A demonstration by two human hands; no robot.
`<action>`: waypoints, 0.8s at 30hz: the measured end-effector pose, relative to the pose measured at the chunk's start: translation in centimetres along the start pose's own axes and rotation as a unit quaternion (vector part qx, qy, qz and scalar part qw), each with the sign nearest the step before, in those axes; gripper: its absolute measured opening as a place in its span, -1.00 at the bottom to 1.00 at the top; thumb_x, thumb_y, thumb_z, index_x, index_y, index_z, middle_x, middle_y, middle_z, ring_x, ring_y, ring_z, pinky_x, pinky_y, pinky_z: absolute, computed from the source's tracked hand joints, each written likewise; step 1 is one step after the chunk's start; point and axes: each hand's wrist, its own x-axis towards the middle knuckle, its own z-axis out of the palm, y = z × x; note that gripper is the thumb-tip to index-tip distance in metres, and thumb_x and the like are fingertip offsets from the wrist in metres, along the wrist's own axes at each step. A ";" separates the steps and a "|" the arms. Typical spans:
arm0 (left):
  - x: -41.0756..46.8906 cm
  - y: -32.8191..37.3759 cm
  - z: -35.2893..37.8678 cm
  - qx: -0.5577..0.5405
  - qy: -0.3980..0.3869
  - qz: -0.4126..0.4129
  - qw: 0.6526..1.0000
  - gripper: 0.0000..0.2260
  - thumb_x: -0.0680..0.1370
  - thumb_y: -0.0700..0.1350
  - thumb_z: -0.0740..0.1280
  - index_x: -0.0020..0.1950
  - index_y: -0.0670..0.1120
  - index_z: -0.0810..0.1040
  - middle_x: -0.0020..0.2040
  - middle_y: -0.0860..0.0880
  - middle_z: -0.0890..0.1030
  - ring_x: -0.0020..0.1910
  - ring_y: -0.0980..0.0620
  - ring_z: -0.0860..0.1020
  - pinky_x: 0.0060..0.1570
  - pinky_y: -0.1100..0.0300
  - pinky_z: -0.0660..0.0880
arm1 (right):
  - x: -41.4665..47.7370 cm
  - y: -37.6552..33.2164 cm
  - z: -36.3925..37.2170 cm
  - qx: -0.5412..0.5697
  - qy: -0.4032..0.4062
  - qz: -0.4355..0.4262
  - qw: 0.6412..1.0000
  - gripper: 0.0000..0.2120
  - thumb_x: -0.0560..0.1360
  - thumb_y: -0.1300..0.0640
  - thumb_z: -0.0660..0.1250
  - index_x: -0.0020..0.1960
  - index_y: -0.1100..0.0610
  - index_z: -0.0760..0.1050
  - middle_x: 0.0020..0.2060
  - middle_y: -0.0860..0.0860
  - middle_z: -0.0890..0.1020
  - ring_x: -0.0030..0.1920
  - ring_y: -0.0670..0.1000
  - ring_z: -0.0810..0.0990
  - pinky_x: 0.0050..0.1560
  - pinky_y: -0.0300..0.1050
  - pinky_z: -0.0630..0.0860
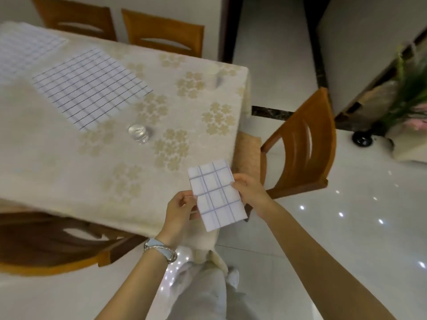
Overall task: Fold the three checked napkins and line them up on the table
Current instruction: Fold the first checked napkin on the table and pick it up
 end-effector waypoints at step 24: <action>2.2 -7.4 -1.0 -0.100 0.279 -0.102 0.950 -0.92 0.60 -0.17 0.30 0.03 -0.15 0.55 -0.02 -0.20 0.65 -0.06 -0.12 0.63 -0.16 0.18 0.58 | 11.3 -0.4 8.1 -0.312 -0.234 0.020 0.921 -0.76 0.60 0.31 0.18 0.24 0.31 0.47 0.04 0.16 0.55 0.05 0.10 0.53 0.25 0.15 0.49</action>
